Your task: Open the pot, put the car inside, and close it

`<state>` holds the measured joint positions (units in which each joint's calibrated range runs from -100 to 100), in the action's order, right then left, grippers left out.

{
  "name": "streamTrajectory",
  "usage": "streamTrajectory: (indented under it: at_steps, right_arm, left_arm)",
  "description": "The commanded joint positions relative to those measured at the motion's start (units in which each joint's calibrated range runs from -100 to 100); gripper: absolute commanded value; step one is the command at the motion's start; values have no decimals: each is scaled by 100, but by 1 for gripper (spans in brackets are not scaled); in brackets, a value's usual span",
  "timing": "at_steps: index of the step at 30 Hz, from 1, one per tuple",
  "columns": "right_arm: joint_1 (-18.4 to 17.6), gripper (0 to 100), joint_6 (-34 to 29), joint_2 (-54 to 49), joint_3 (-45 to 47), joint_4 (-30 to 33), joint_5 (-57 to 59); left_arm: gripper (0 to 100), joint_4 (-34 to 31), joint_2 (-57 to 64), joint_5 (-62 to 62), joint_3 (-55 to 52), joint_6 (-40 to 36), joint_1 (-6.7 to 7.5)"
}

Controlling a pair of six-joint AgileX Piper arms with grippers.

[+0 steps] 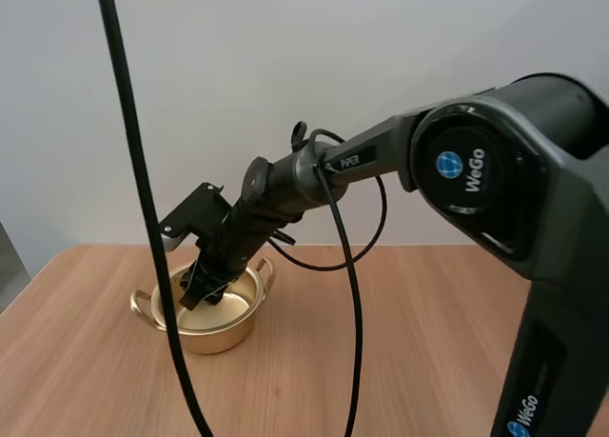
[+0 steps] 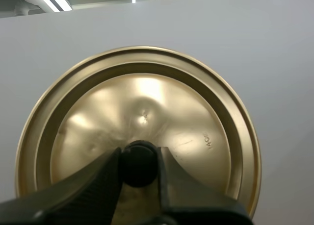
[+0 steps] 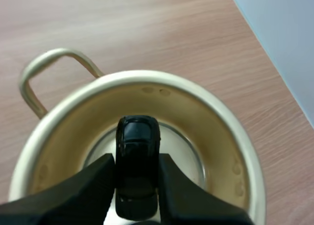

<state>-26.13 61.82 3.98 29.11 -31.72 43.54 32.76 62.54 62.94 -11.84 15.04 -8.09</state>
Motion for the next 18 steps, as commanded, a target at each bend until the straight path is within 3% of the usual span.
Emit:
streamTrajectory:
  at_steps: [1, 18]
  right_arm:
    - [-1, 0, -5, 292, -5, 149, -1]
    - [-15, 2, 6, 840, -5, 428, -626]
  left_arm:
    - [0, 3, 2, 6, 3, 0, -3]
    - [0, 3, 2, 127, 3, 0, -3]
